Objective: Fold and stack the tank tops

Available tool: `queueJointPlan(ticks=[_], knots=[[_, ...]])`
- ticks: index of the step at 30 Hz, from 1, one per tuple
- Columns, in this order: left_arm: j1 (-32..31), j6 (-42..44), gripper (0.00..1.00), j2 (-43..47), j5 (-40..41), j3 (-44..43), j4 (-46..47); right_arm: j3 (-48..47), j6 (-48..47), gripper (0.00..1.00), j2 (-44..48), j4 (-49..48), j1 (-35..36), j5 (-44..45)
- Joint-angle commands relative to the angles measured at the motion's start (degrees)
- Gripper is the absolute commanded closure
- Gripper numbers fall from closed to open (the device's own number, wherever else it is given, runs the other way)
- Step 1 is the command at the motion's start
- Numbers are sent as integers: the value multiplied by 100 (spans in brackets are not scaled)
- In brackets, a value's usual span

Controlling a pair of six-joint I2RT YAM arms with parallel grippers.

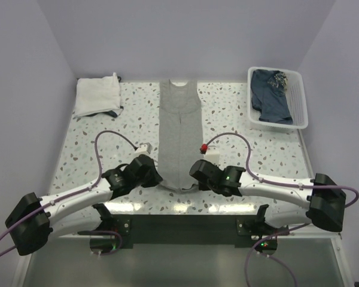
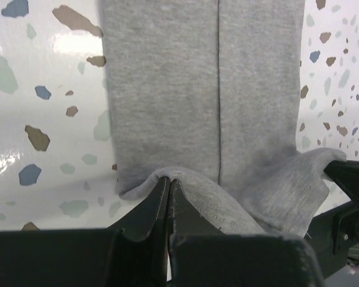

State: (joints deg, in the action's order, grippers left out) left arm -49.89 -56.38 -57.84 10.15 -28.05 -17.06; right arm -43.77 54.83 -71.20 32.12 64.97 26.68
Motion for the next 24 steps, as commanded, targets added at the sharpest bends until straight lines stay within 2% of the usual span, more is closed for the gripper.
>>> queueJointPlan(ticks=[1, 10, 19, 24], knots=[[163, 504, 100, -270, 48, -437, 624, -465, -481, 100, -279, -460, -142, 364], [471, 953, 100, -1150, 101, -1123, 1064, -1124, -1009, 100, -992, -847, -538, 531], [1270, 1401, 100, -1809, -232, -1756, 1336, -1670, -1501, 100, -1563, -1146, -1363, 338], [1578, 1525, 100, -2494, -444, -2186, 1574, -2012, -1773, 100, -1984, -1366, -1803, 101]])
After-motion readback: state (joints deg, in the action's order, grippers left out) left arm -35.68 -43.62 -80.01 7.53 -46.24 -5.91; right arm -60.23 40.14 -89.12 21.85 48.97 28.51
